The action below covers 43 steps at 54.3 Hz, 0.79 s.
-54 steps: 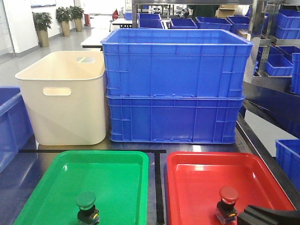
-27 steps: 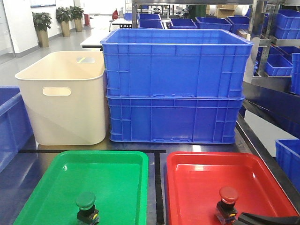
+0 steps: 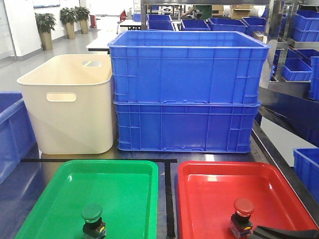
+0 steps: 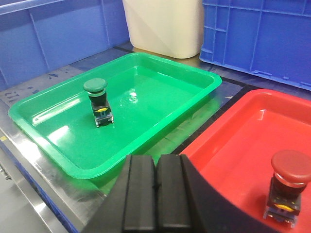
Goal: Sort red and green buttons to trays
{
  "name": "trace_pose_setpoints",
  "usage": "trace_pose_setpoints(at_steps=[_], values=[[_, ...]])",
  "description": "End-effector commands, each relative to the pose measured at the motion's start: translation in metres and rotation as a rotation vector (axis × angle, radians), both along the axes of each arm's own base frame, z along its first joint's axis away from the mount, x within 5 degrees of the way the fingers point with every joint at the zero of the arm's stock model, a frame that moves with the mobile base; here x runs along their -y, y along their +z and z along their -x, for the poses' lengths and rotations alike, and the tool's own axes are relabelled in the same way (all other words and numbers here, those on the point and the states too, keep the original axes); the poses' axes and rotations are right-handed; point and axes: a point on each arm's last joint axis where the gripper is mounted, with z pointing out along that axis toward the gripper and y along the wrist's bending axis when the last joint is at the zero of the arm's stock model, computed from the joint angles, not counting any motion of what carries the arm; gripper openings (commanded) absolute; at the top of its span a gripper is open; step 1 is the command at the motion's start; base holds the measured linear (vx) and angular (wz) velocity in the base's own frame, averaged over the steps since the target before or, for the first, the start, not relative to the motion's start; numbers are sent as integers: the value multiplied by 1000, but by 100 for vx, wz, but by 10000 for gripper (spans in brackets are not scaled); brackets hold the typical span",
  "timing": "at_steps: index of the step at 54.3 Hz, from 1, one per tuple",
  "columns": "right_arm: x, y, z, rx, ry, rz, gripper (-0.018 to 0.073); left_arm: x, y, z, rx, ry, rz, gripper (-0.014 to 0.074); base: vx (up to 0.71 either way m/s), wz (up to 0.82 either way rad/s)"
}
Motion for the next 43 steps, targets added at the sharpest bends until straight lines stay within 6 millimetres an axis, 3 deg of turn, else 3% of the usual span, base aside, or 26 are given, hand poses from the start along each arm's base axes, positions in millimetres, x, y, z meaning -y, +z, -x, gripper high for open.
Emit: trace_pose_setpoints(at_steps=[1,43], values=[[1,11,-1,40,-12,-9,-10,-3,2,5,162,23,62,-6,0,0],[1,11,-1,40,-13,-9,-10,-3,4,8,177,24,25,-6,0,0]])
